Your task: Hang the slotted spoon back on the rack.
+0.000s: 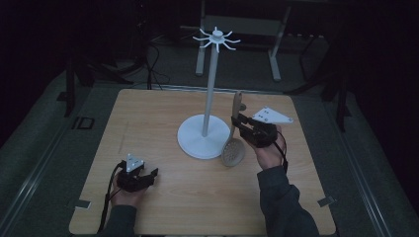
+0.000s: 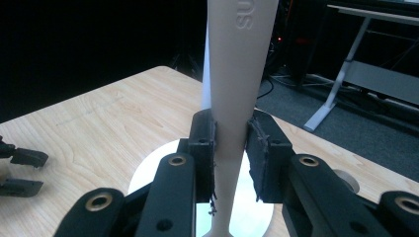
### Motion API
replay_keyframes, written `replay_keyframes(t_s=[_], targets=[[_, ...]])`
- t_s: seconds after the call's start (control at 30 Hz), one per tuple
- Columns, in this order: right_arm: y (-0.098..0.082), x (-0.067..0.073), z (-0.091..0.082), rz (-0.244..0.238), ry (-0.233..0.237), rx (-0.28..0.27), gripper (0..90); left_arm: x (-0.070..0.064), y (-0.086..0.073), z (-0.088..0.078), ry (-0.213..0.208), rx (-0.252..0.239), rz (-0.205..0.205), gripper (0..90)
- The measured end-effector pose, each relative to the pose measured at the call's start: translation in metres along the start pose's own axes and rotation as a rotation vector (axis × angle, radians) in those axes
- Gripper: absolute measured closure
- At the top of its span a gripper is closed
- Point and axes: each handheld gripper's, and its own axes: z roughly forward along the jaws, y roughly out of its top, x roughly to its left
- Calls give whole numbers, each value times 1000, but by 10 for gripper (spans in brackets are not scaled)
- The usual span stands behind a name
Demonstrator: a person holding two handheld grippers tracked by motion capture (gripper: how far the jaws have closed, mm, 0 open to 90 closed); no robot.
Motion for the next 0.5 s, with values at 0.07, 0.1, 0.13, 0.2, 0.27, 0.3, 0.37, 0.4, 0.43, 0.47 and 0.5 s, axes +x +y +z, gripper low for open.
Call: replay_keyframes(t_s=[0.07, 0.1, 0.13, 0.2, 0.27, 0.3, 0.37, 0.4, 0.43, 0.47, 0.5], targets=[[0, -1, 0, 2, -3, -7, 736, 0, 0, 0, 0, 0, 0, 382], [1, -1, -1, 4, -5, -11, 736, 0, 0, 0, 0, 0, 0, 382], [1, -1, -1, 3, -6, -17, 736, 0, 0, 0, 0, 0, 0, 382], [2, -1, -2, 3, -6, -25, 737, 0, 0, 0, 0, 1, 1, 383], [3, -1, -3, 0, -7, -31, 737, 0, 0, 0, 0, 0, 0, 382], [3, -1, -3, -1, -8, -35, 737, 0, 0, 0, 0, 0, 0, 382], [4, -1, -3, 0, -8, -38, 737, 0, 0, 0, 0, -1, 0, 382], [4, -1, -4, 0, -9, -42, 737, 0, 0, 0, 0, -1, 0, 382], [5, -2, -4, 0, -11, -42, 737, 0, 0, 0, 0, -1, -1, 382], [5, -2, -4, -2, -11, -44, 737, 0, 0, 0, 0, -1, -1, 382], [5, -2, -4, -2, -11, -44, 737, 0, 0, 0, 0, -1, -1, 382]])
